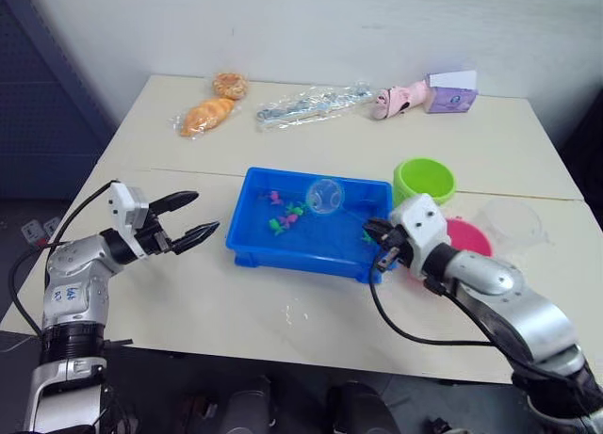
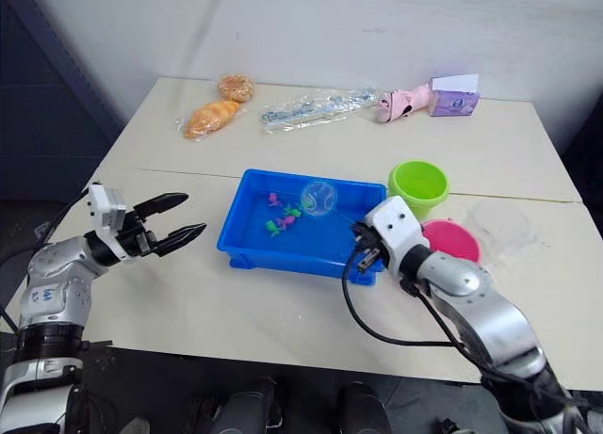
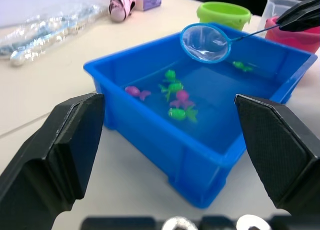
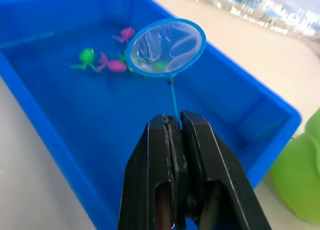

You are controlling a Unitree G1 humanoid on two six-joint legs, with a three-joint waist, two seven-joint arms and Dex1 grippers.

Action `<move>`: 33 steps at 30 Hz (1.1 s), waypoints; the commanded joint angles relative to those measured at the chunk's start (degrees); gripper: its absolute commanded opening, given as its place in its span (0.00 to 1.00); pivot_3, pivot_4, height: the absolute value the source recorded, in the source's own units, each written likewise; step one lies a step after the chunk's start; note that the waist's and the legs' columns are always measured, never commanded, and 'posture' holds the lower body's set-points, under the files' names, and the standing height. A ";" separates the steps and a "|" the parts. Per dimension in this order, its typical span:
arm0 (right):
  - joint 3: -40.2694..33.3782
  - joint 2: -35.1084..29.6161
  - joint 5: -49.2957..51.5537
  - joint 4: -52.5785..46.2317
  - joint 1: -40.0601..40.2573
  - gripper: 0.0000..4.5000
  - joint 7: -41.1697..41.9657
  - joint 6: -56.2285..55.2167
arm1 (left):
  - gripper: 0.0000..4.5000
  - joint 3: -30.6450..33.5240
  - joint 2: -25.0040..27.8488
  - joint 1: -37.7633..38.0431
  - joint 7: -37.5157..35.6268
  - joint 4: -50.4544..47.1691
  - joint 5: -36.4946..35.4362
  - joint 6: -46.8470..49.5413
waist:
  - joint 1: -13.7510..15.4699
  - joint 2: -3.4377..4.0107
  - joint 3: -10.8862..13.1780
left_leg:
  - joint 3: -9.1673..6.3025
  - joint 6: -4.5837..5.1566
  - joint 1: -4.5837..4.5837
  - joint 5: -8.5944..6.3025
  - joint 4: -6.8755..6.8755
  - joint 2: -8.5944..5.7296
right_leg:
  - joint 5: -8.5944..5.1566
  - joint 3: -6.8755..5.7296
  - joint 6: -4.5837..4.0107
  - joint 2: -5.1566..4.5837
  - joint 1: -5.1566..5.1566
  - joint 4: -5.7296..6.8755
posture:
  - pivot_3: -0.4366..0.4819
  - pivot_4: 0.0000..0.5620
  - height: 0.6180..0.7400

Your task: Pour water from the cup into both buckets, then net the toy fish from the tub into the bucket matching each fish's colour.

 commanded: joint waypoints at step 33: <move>6.62 6.89 -19.45 14.11 -9.83 0.00 8.59 -12.44 | 0.99 -0.27 -0.69 0.45 1.27 -5.31 -1.22 1.80 | -1.37 0.00 0.00 | 0.00 -0.01 -0.03 0.00 0.02 -0.04 | 0.00 -0.10 0.00 -0.04 -0.07 0.39 | 0.48 0.27 1.00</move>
